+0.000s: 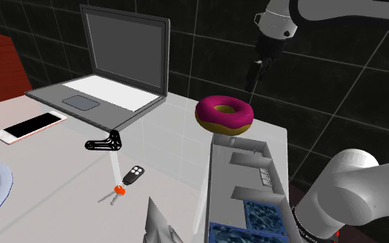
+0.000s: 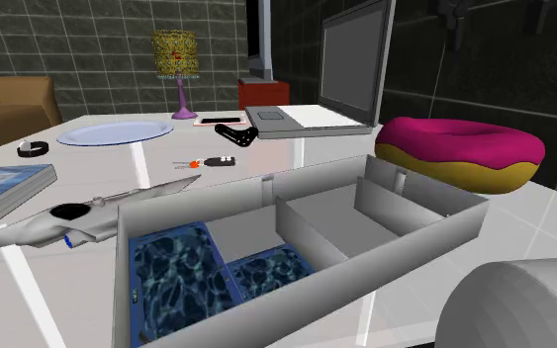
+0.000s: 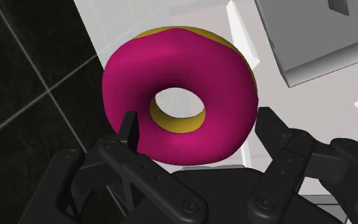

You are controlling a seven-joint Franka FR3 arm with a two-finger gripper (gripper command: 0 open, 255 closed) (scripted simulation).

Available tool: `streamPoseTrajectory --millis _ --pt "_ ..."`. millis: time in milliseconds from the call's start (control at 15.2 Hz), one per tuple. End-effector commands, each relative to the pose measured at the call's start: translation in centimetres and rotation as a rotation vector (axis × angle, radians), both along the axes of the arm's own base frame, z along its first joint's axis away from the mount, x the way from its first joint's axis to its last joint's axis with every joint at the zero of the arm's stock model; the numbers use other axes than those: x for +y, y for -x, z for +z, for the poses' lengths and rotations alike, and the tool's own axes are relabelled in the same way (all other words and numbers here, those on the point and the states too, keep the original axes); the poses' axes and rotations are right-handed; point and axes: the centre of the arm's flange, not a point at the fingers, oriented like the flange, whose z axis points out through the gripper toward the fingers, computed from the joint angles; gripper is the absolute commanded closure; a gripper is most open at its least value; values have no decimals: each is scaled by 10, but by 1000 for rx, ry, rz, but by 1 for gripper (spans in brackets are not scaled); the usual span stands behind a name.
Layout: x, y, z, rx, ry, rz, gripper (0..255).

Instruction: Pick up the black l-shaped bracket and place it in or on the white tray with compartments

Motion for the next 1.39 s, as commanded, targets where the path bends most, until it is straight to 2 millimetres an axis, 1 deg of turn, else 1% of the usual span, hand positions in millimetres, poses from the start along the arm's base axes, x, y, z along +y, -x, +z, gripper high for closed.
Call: streamPoseTrajectory --millis 0,330,660,990,1320 --pt "0 0 0 0 0 0 0" --pt "55 -18 -26 23 -43 -108 0" --pt "108 -41 -49 46 -85 -215 0" --pt "160 -70 -71 69 -128 -323 0" --pt "209 -103 -92 92 -170 -430 0"
